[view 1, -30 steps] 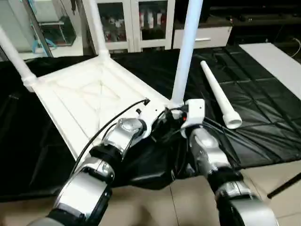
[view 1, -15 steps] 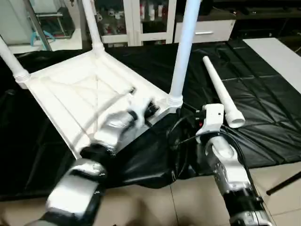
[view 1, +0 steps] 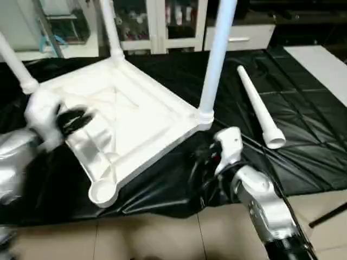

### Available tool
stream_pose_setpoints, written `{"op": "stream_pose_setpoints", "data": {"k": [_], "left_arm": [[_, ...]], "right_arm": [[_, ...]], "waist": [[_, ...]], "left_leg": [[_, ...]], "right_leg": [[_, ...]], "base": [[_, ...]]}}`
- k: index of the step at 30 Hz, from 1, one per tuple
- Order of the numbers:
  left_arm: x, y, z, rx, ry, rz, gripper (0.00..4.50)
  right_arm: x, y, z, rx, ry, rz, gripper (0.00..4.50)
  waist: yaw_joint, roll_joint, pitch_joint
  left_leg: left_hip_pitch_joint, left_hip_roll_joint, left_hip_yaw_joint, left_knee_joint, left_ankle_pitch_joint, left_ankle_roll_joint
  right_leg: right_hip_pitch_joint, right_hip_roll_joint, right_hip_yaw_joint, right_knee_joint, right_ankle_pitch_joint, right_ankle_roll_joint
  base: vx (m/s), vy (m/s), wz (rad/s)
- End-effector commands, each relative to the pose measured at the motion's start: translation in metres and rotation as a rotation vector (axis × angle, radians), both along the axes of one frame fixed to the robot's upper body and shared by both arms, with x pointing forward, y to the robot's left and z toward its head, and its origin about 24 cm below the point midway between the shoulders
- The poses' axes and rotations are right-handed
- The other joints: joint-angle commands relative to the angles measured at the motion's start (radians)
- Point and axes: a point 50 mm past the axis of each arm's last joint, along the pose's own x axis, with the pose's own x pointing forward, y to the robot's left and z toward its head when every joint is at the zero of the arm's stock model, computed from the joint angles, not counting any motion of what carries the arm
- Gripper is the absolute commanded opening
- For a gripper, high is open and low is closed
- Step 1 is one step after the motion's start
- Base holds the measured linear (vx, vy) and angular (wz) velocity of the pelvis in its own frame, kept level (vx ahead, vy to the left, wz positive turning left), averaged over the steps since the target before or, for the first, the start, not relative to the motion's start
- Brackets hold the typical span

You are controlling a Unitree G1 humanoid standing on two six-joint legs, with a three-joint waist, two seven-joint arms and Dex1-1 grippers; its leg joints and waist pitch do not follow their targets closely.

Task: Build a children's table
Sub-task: Rotate table base

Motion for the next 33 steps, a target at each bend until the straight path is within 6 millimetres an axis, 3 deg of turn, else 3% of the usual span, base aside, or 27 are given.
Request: {"op": "stream_pose_setpoints", "data": {"k": [1, 2, 3, 4, 6, 7, 9, 11, 12, 13, 17, 26, 27, 28, 30, 33], "left_arm": [[-0.009, 0.011, 0.005, -0.02, 0.023, 0.003, 1.45], [-0.009, 0.011, 0.005, -0.02, 0.023, 0.003, 1.45], [-0.023, 0.028, -0.003, -0.003, 0.103, 0.044, 1.45], [-0.033, 0.034, -0.012, 0.038, 0.176, 0.044, 1.45], [-0.049, 0.036, -0.028, 0.095, 0.308, 0.015, 1.45], [-0.053, 0.032, -0.033, 0.106, 0.338, -0.008, 1.45], [-0.052, 0.016, -0.039, 0.059, 0.343, -0.057, 1.45], [-0.05, 0.002, -0.044, 0.038, 0.357, -0.1, 1.45], [-0.05, -0.001, -0.046, 0.041, 0.365, -0.111, 1.45], [-0.048, -0.012, -0.054, 0.061, 0.381, -0.141, 1.45], [-0.036, -0.038, -0.064, 0.054, 0.368, -0.193, 1.45], [-0.006, -0.109, -0.072, 0.022, 0.296, -0.338, 1.45], [0.008, -0.125, -0.075, 0.037, 0.249, -0.311, 1.45], [0.012, -0.129, -0.076, 0.04, 0.238, -0.303, 1.45], [0.024, -0.146, -0.077, 0.038, 0.199, -0.285, 1.45], [0.033, -0.166, -0.08, 0.039, 0.175, -0.287, 1.45]], "right_arm": [[-0.008, 0.003, 0.007, 0.004, 0.009, 0.11, 4.5], [-0.008, 0.003, 0.007, 0.004, 0.009, 0.11, 4.5], [-0.011, -0.001, 0.009, -0.017, 0.018, 0.16, 4.5], [-0.011, -0.003, 0.009, -0.026, 0.018, 0.168, 4.5], [-0.009, -0.007, 0.008, -0.043, 0.019, 0.16, 4.5], [-0.009, -0.008, 0.007, -0.049, 0.021, 0.156, 4.5], [-0.006, -0.01, 0.007, -0.058, 0.022, 0.145, 4.5], [-0.005, -0.011, 0.008, -0.07, 0.026, 0.133, 4.5], [-0.005, -0.011, 0.008, -0.075, 0.027, 0.129, 4.5], [-0.003, -0.012, 0.008, -0.09, 0.025, 0.115, 4.5], [0.0, -0.016, 0.009, -0.098, 0.019, 0.078, 4.5], [0.017, -0.035, 0.007, -0.135, 0.019, -0.165, 4.5], [0.02, -0.038, 0.007, -0.126, 0.022, -0.214, 4.5], [0.021, -0.039, 0.008, -0.124, 0.022, -0.224, 4.5], [0.023, -0.041, 0.009, -0.117, 0.026, -0.263, 4.5], [0.025, -0.045, 0.01, -0.124, 0.026, -0.319, 4.5]], "waist": [[-0.002, 0.017, -0.051], [0.001, 0.017, -0.051], [0.002, 0.017, -0.049], [-0.003, 0.007, -0.046], [-0.003, 0.006, -0.046], [-0.007, 0.002, -0.041], [-0.006, 0.003, -0.041], [0.004, 0.006, -0.043], [0.004, 0.006, -0.044], [0.007, 0.006, -0.044], [0.005, 0.003, -0.049], [0.006, -0.001, -0.056], [0.006, -0.004, -0.055], [0.014, -0.005, -0.056], [0.017, -0.006, -0.056], [0.019, -0.006, -0.062]], "left_leg": [[0.029, 0.054, -0.016, -0.09, -0.254, -0.004], [0.026, 0.054, -0.017, -0.091, -0.26, -0.01], [0.027, 0.054, -0.018, -0.094, -0.292, -0.022], [0.02, 0.053, -0.021, -0.098, -0.312, -0.024], [0.021, 0.054, -0.023, -0.099, -0.325, -0.025], [0.027, 0.057, -0.024, -0.103, -0.356, -0.031], [0.032, 0.059, -0.024, -0.103, -0.368, -0.04], [0.043, 0.059, -0.017, -0.099, -0.351, -0.047], [0.041, 0.058, -0.017, -0.1, -0.345, -0.048], [0.032, 0.056, -0.02, -0.101, -0.327, -0.048], [0.029, 0.051, -0.022, -0.097, -0.294, -0.049], [0.026, 0.047, -0.017, -0.083, -0.208, -0.031], [0.029, 0.045, -0.015, -0.081, -0.209, -0.027], [0.034, 0.045, -0.013, -0.078, -0.223, -0.027], [0.022, 0.044, -0.018, -0.08, -0.204, -0.023], [0.021, 0.047, -0.021, -0.077, -0.181, -0.026]], "right_leg": [[0.04, -0.045, 0.048, -0.052, -0.139, -0.193], [0.042, -0.047, 0.049, -0.051, -0.143, -0.191], [0.04, -0.047, 0.049, -0.054, -0.167, -0.187], [0.046, -0.048, 0.051, -0.057, -0.197, -0.171], [0.043, -0.053, 0.053, -0.058, -0.232, -0.155], [0.037, -0.054, 0.056, -0.067, -0.303, -0.143], [0.035, -0.058, 0.061, -0.07, -0.326, -0.152], [0.025, -0.053, 0.061, -0.07, -0.271, -0.17], [0.028, -0.051, 0.06, -0.068, -0.256, -0.173], [0.038, -0.051, 0.058, -0.064, -0.234, -0.17], [0.048, -0.052, 0.057, -0.06, -0.199, -0.166], [0.056, -0.05, 0.054, -0.054, -0.119, -0.196], [0.054, -0.048, 0.054, -0.058, -0.131, -0.191], [0.052, -0.051, 0.055, -0.061, -0.153, -0.188], [0.061, -0.052, 0.054, -0.062, -0.166, -0.169], [0.064, -0.055, 0.052, -0.058, -0.137, -0.162]], "base": [[0.0, 0.0, 0.0], [0.0, 0.0, 0.0], [0.0, 0.0, 0.0], [0.0, 0.0, 0.0], [0.0, 0.0, 0.0], [0.0, 0.0, 0.0], [0.0, 0.0, 0.0], [0.0, 0.0, 0.0], [0.0, 0.0, 0.0], [0.0, 0.0, 0.0], [0.0, 0.0, 0.0], [0.0, 0.0, 0.0], [0.0, 0.0, 0.0], [0.0, 0.0, 0.0], [0.0, 0.0, 0.0], [0.0, 0.0, 0.0]]}}
